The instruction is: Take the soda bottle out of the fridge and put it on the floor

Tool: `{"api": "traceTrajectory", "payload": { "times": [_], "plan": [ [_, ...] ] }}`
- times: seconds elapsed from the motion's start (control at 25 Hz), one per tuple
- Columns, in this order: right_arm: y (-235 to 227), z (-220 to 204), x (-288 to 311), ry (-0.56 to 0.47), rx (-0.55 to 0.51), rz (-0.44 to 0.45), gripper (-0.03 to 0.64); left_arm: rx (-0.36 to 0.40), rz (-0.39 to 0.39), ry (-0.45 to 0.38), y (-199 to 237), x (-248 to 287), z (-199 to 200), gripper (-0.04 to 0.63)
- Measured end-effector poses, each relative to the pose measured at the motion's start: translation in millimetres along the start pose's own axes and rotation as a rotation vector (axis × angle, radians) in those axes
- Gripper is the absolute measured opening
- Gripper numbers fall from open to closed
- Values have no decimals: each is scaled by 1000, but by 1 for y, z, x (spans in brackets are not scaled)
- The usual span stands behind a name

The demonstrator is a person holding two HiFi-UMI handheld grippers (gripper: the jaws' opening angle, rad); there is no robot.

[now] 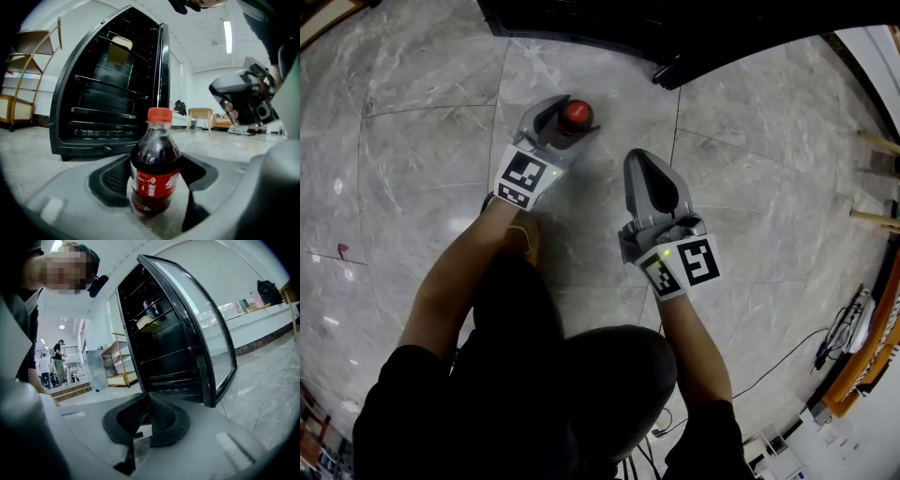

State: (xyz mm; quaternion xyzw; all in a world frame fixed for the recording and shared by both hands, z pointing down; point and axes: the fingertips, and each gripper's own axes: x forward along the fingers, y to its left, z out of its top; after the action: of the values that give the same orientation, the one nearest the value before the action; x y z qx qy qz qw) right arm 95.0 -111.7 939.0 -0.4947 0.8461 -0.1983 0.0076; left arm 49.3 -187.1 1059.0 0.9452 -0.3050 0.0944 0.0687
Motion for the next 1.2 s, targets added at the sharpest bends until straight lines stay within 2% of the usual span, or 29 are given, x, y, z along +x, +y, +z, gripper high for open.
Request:
{"api": "traceTrajectory", "payload": {
  "times": [0.12, 0.24, 0.36, 0.68, 0.8, 0.92, 1.2],
  "plan": [
    [3, 0, 0, -5, 6, -2, -3, -3, 2, 11, -1, 0, -5, 315],
    [5, 0, 0, -9, 7, 0, -3, 3, -2, 18, -3, 1, -5, 366],
    [5, 2, -3, -12, 3, -4, -3, -8, 6, 1, -4, -5, 0, 387],
    [6, 36, -10, -45, -8, -17, -3, -13, 6, -57, -5, -30, 67, 400],
    [13, 66, -14, -56, -6, -25, -3, -6, -10, -61, -8, -47, 108, 400],
    [26, 114, -20, -76, 2, -35, -3, -9, -33, -55, -11, -66, 165, 400],
    [88, 282, -56, -113, -8, -53, -3, -50, -64, -64, -40, -122, 358, 399]
  ]
}}
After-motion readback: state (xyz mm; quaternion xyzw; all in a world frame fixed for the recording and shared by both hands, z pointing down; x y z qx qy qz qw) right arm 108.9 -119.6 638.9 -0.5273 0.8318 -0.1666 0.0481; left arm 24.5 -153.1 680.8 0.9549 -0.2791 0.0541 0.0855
